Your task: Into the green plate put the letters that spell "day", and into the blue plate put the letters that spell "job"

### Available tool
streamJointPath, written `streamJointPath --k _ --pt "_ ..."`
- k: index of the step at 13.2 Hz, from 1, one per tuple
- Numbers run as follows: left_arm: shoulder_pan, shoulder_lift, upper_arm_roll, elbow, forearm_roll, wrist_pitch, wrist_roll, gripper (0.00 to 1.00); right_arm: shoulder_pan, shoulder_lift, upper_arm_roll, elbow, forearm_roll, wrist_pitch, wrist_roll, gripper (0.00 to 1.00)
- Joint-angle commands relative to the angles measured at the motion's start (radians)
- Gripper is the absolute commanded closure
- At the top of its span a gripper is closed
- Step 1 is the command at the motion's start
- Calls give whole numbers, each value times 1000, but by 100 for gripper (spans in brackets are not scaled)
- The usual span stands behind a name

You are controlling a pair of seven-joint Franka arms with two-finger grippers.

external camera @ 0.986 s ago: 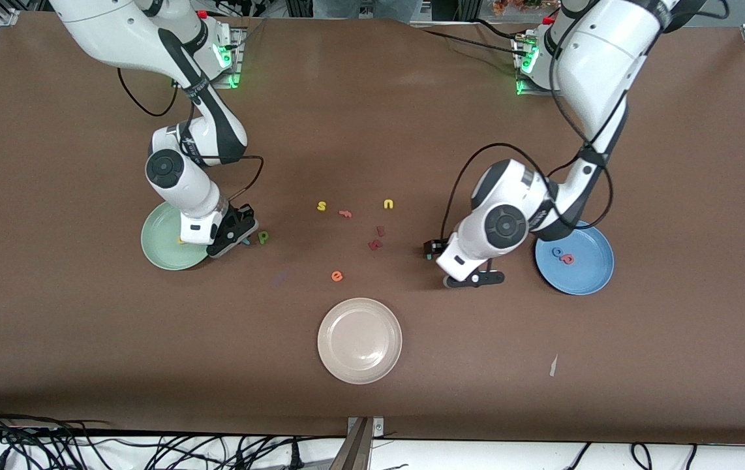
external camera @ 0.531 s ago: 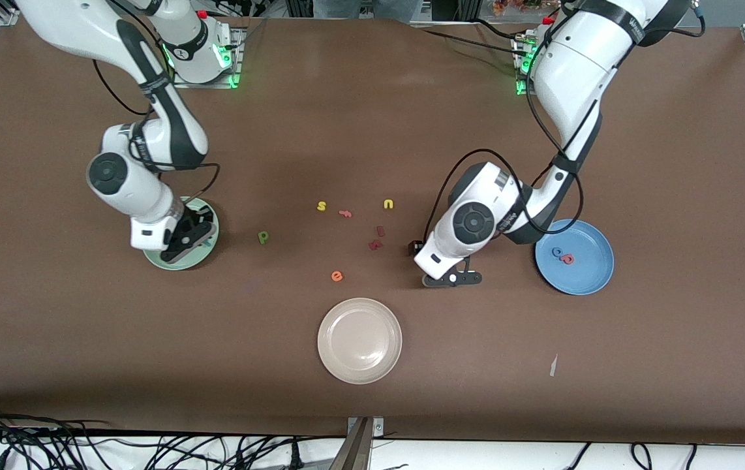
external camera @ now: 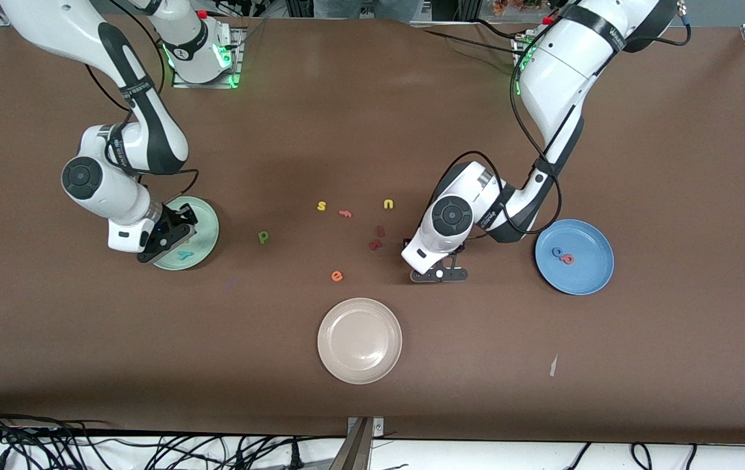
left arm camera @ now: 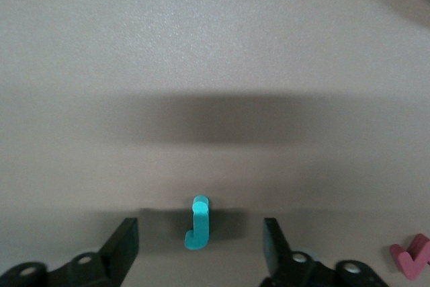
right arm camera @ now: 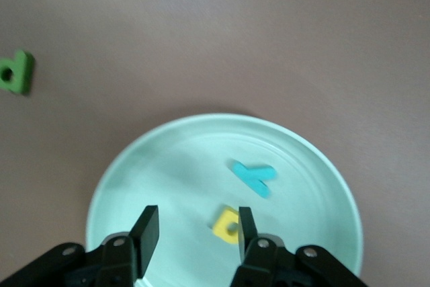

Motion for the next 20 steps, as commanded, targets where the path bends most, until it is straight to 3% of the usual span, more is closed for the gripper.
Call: streamJointPath --k 1,7,11,16,18,20 --pt "-6 2 5 -3 59 9 -13 29 31 15 49 57 9 -17 150 44" --pt "-5 3 5 -11 66 9 -13 100 175 115 51 134 12 29 481 44" --pt "15 -10 4 -9 67 -7 7 100 218 150 51 119 12 77 575 44" --pt "185 -180 -6 -11 60 -285 344 100 232 169 51 91 12 138 577 44" --pt "233 -208 -7 -18 61 -308 396 100 232 170 51 88 12 143 577 45" --pt "274 -259 -7 -95 66 -301 458 100 232 170 51 73 12 149 577 45"
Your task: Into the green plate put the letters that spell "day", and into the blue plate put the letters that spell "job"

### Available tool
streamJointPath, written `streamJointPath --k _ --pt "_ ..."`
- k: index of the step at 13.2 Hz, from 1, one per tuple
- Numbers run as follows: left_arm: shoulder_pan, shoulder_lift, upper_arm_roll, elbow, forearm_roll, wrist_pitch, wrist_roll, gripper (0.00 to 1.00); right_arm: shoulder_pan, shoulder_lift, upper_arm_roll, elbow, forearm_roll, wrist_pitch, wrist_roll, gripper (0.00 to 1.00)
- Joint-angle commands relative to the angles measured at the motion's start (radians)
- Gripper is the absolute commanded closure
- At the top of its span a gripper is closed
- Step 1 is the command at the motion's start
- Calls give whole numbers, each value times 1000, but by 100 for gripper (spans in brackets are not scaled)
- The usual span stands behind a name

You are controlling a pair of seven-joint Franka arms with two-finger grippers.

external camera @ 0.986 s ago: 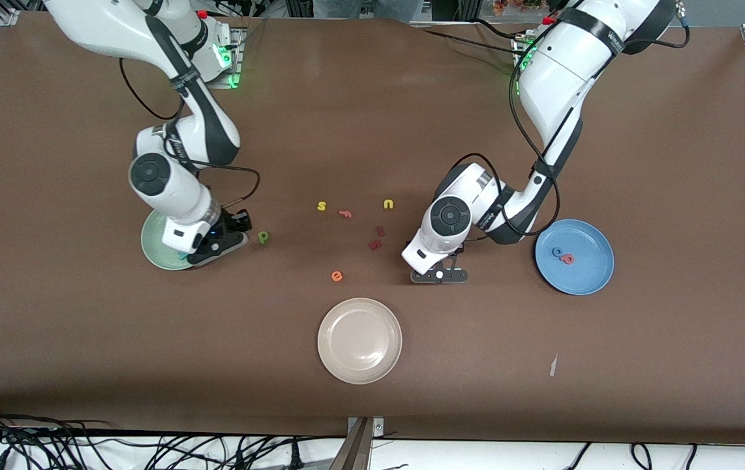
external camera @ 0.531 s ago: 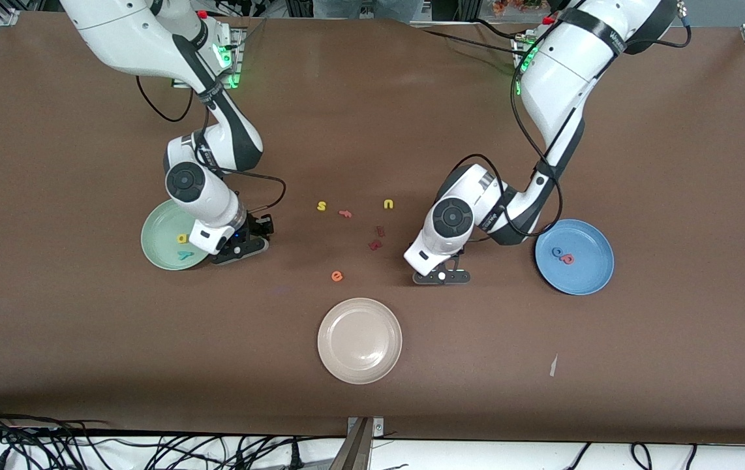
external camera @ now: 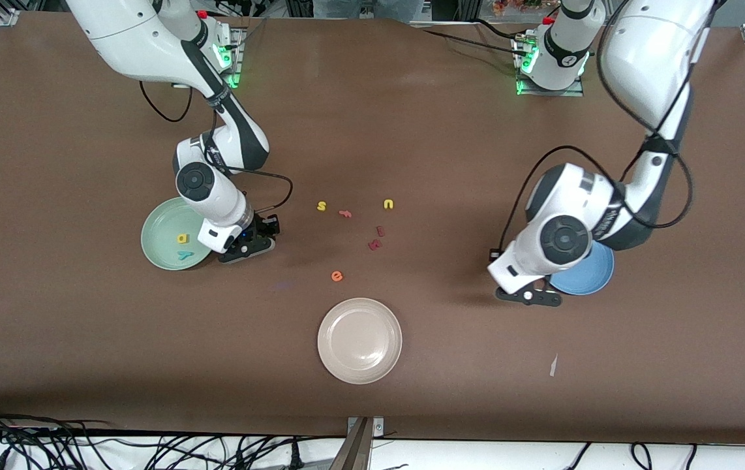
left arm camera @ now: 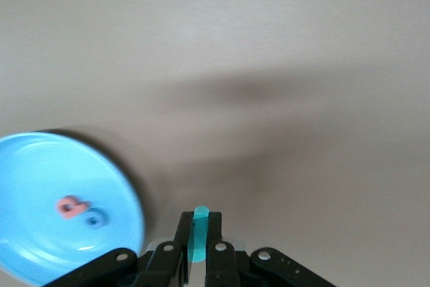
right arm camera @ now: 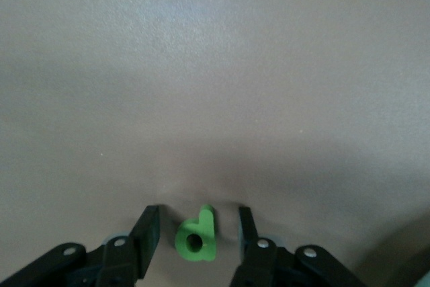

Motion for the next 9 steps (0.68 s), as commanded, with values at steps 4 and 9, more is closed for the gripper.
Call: streamJointPath --k 4,9 --pt "144 -144 -13 -221 27 64 207 100 10 -4 -4 -35 10 28 7 47" --pt "209 -139 -11 -324 28 235 288 100 11 -4 -4 -39 7 31 7 59"
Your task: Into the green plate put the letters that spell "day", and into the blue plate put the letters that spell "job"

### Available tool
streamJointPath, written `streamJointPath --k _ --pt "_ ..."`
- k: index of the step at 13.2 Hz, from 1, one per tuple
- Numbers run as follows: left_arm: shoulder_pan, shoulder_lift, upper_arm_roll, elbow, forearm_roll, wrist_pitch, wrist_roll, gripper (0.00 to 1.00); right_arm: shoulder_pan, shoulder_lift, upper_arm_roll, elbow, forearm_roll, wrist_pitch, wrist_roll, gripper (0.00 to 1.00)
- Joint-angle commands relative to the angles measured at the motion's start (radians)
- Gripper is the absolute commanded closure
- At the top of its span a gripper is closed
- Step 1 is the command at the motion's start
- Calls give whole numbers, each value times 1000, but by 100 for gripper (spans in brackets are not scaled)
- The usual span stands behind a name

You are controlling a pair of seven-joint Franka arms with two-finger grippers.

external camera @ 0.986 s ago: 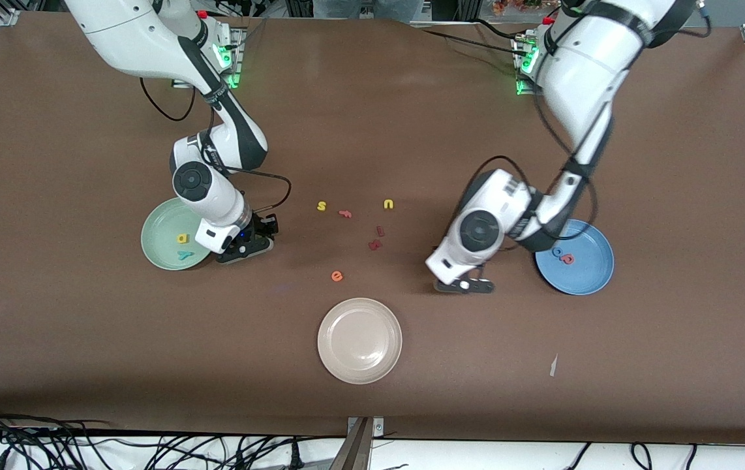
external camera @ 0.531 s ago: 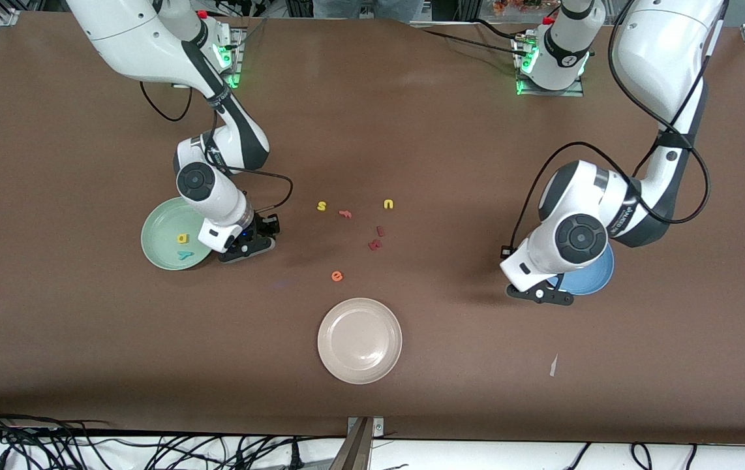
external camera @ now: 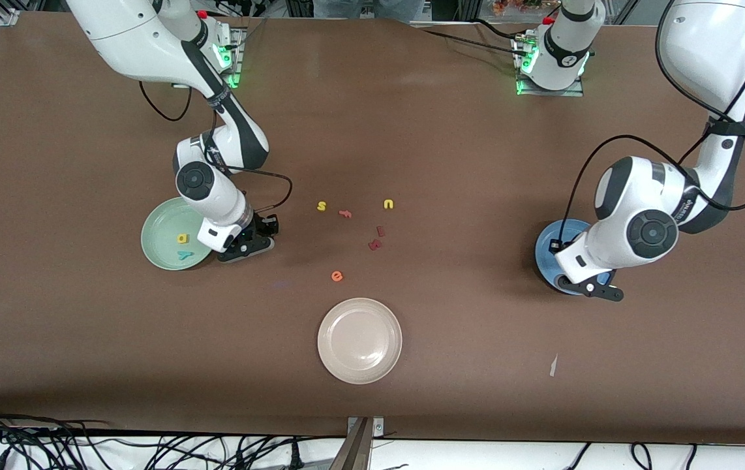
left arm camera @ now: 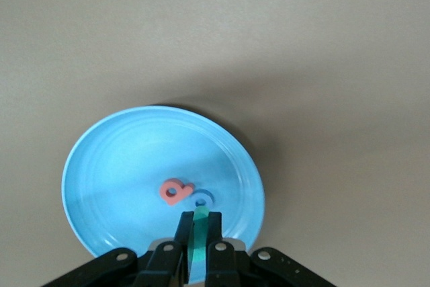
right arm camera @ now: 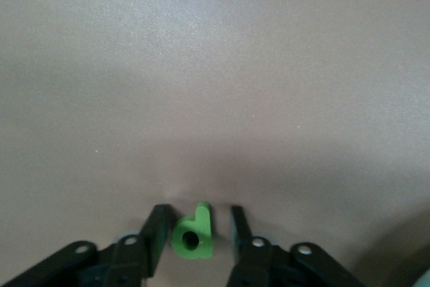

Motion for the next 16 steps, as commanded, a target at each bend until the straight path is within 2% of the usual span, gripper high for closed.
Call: streamJointPath --k 1,2,3,4,5,7,12,16 --pt "18 -5 -10 -83 27 109 17 100 11 -1 -1 -32 7 20 5 62" --pt "29 9 -11 -83 27 116 17 95 11 -3 -1 -32 7 20 5 63" --pt "32 15 -12 -81 25 114 13 41 11 -1 -1 -32 6 22 5 65" --pt "40 14 -12 -74 25 107 17 0 11 -1 -1 -32 4 22 1 67" --pt "47 8 -12 -61 25 101 14 0 11 -1 -1 -32 4 22 -1 69" --pt "57 2 -12 4 15 6 14 0 11 -3 -1 -32 3 22 -8 74" --pt "54 -15 -13 299 11 -354 3 0 9 -30 -2 -31 1 10 -38 78" --pt "41 -23 -47 458 -16 -545 -64 0 -32 -92 -7 -20 -7 -84 -117 78"
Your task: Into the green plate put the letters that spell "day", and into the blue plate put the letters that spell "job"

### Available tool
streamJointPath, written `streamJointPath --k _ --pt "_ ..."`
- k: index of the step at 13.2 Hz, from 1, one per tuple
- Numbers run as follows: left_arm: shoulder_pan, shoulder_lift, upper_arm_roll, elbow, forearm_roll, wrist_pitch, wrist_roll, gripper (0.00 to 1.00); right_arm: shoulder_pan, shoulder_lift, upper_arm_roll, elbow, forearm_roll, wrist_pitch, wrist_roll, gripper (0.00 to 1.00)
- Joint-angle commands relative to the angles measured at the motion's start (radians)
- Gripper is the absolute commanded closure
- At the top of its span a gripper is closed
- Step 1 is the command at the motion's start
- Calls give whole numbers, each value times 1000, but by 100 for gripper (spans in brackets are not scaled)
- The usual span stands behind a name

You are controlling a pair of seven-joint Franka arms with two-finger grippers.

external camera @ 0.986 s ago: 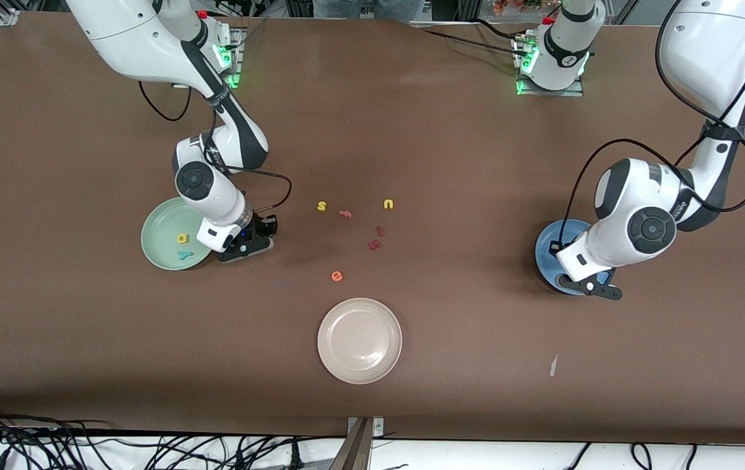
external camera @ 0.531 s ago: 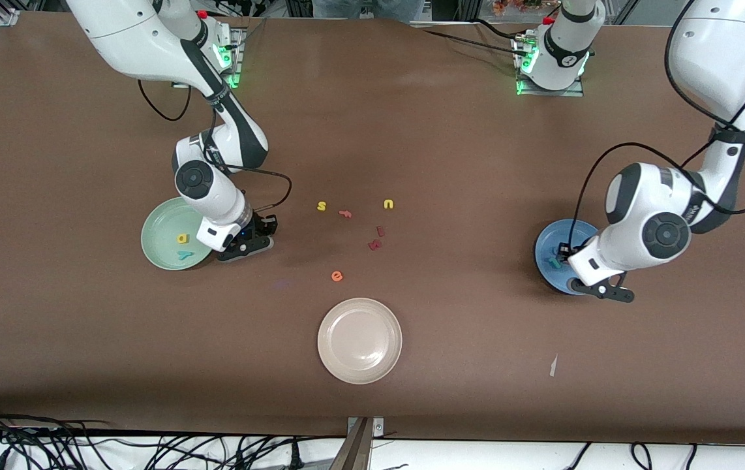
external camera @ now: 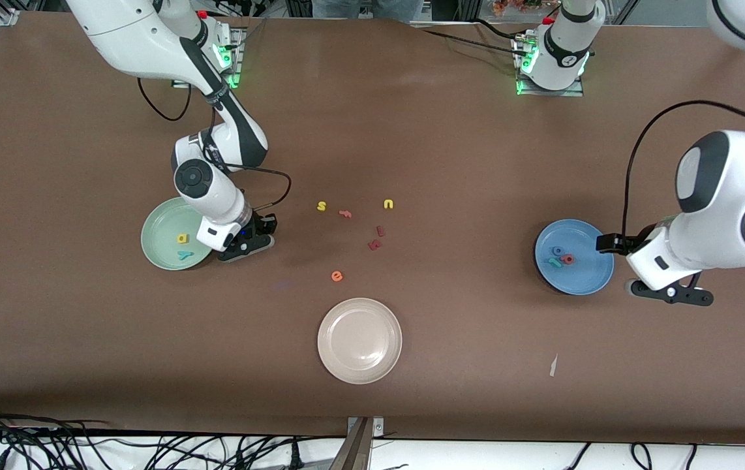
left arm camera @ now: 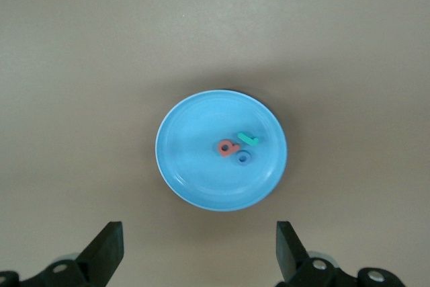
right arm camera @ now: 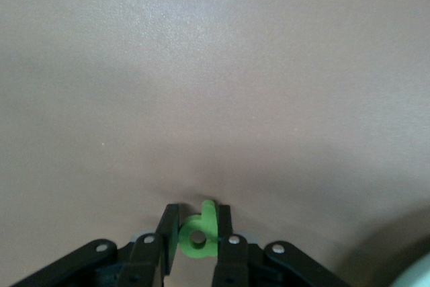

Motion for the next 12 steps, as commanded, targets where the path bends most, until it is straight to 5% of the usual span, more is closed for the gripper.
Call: streamJointPath --k 1,4,5,7,8,9,12 --pt "-6 8 -21 112 -15 -129 -37 0 -60 -79 0 -16 -5 -85 -95 78" --pt "-26 -2 -38 192 -6 -200 -33 0 -158 -150 -3 -16 -5 -214 -236 78" --pt "-98 -5 17 216 -3 -217 -30 0 -181 -174 -14 -16 -5 -267 -270 78" --pt "-291 -38 286 238 -97 -240 -2 0 -186 -217 -78 -14 -7 -372 -315 76" --pt "-330 -60 365 217 -183 -238 16 0 -186 -231 -100 -8 -7 -410 -321 47" --pt "-331 -74 384 186 -214 -234 18 0 -186 -237 -118 3 -5 -433 -321 0" --pt "-330 -138 386 71 -213 -105 24 0 -186 -246 -155 52 -2 -486 -321 0"
